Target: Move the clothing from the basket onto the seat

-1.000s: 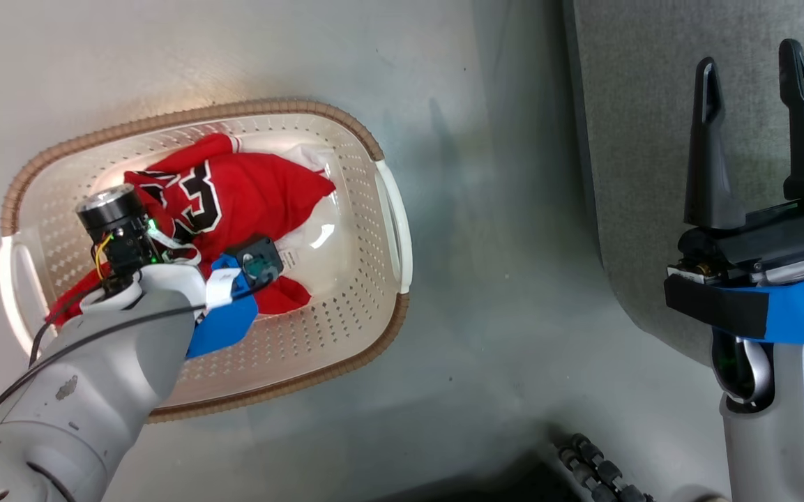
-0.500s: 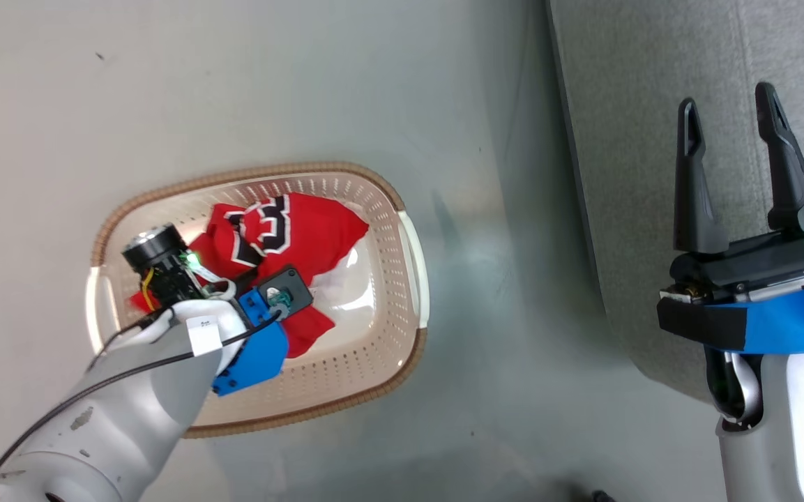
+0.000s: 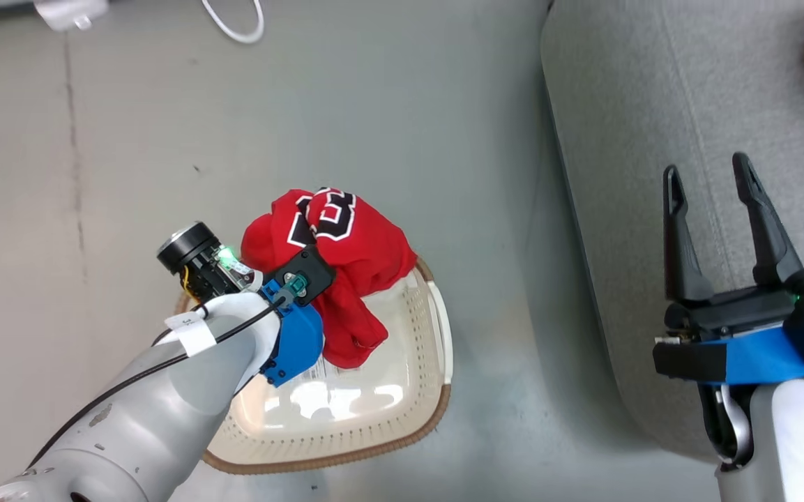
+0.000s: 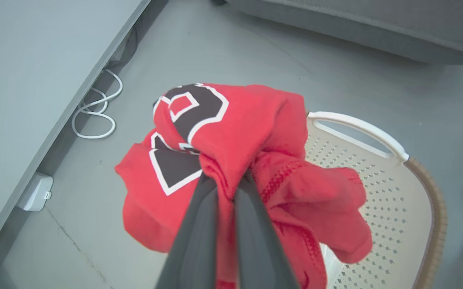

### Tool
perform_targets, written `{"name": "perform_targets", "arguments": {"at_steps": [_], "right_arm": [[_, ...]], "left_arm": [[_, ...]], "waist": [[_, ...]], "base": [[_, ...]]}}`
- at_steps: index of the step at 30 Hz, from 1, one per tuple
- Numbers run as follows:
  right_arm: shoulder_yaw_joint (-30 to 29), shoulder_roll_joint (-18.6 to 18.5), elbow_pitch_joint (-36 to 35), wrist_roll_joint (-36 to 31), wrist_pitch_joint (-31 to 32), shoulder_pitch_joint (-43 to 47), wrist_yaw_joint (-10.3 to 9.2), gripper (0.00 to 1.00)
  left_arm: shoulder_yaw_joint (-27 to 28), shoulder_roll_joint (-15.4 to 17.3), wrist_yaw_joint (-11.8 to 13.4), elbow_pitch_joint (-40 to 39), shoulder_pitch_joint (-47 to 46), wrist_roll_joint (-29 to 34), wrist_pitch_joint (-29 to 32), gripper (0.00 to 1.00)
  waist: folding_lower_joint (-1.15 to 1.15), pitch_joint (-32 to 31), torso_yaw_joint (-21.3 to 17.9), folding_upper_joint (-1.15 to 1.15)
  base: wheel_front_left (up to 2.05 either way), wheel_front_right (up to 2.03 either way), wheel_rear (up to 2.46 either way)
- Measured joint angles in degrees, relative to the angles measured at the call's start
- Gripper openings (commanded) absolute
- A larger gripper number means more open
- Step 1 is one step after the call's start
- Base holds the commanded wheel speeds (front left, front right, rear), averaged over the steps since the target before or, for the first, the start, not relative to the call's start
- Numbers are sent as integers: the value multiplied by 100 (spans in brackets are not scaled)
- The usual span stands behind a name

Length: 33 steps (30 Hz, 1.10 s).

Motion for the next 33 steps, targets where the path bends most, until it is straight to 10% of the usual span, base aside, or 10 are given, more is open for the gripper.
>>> {"name": "perform_targets", "arguments": {"at_steps": [33], "right_arm": [[-96,0,357,214,0,1167,0,100]], "left_arm": [[1788,422,497,-2538,230,-651,-175,0]], "waist": [[0,-2307,553,0]], "base": [[0,0,0]]}}
